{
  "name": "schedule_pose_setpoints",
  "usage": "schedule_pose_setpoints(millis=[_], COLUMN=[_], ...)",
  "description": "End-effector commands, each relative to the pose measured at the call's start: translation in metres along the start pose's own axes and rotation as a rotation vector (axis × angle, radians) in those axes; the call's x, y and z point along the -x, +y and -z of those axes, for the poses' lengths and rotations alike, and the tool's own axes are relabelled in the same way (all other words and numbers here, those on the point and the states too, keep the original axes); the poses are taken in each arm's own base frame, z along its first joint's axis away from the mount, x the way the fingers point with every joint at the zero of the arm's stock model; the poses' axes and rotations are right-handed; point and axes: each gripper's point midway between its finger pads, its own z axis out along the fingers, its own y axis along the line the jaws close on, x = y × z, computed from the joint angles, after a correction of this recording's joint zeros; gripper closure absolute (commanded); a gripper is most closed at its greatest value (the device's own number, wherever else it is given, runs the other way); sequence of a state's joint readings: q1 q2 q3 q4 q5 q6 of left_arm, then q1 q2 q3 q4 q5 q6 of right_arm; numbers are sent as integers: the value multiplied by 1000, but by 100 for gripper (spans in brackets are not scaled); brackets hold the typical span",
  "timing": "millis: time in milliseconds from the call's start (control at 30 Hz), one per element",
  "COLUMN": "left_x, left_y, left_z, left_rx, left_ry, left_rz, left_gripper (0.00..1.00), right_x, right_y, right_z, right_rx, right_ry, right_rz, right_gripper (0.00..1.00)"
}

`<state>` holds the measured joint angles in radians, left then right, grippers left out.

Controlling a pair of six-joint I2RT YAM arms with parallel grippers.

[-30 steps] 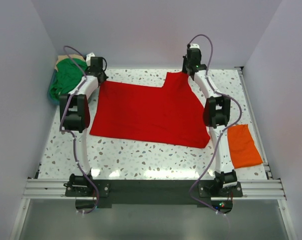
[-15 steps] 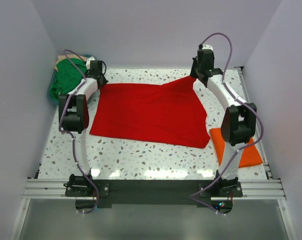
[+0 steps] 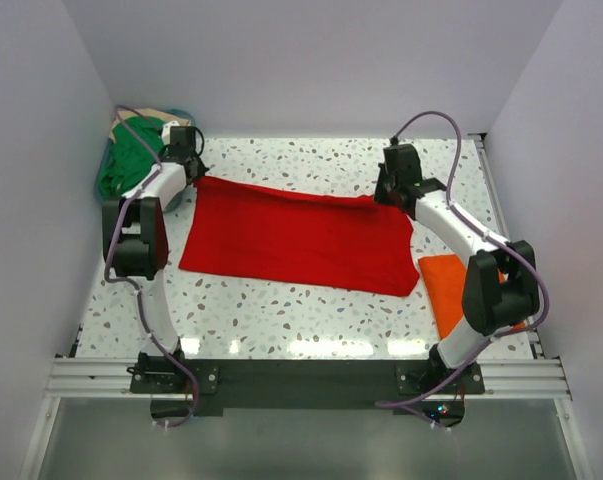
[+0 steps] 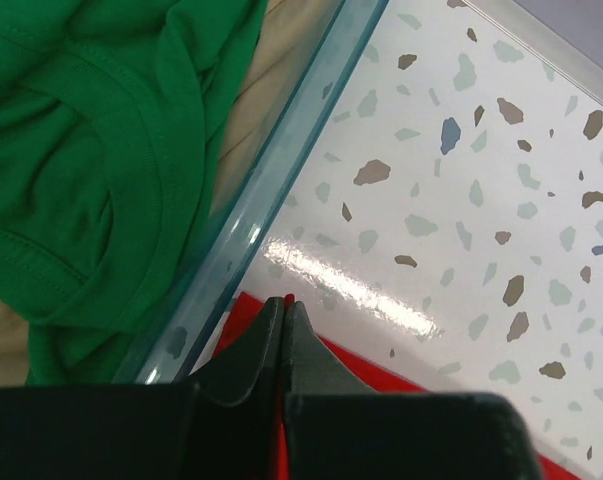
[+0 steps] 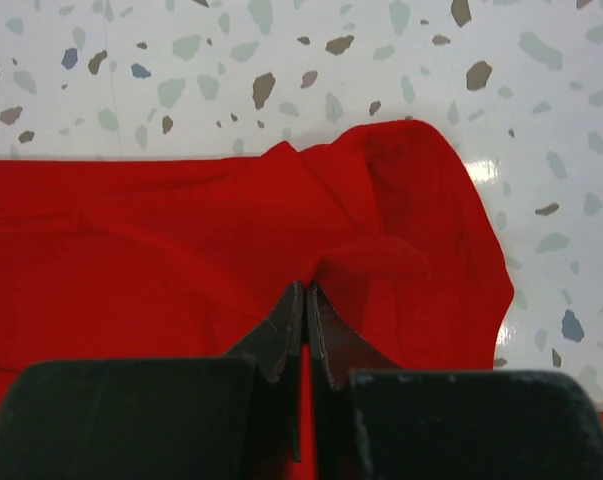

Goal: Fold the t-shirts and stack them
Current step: Fold the tshirt

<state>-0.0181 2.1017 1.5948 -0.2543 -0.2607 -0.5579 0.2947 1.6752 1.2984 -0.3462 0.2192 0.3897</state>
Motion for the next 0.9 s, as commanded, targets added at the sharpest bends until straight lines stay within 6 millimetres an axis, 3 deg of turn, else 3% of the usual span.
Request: schedule_pose_setpoints(millis=[0, 133, 500, 867], left_x=[29, 27, 17, -8], left_y=[2, 5, 15, 31], left_z=[27, 37, 59, 70], left_rx=[-26, -32, -37, -18], left_ry=[-64, -62, -51, -18], left_rz=[45, 46, 38, 47], left_gripper=[100, 100, 100, 100], right_x=[14, 0, -38, -80], right_y=[1, 7, -3, -9], right_z=[31, 49, 77, 83], right_rx=[6, 22, 47, 70], right_ry=[-77, -77, -44, 26], right_rz=[-63, -60, -96, -96], right_gripper=[100, 100, 100, 100])
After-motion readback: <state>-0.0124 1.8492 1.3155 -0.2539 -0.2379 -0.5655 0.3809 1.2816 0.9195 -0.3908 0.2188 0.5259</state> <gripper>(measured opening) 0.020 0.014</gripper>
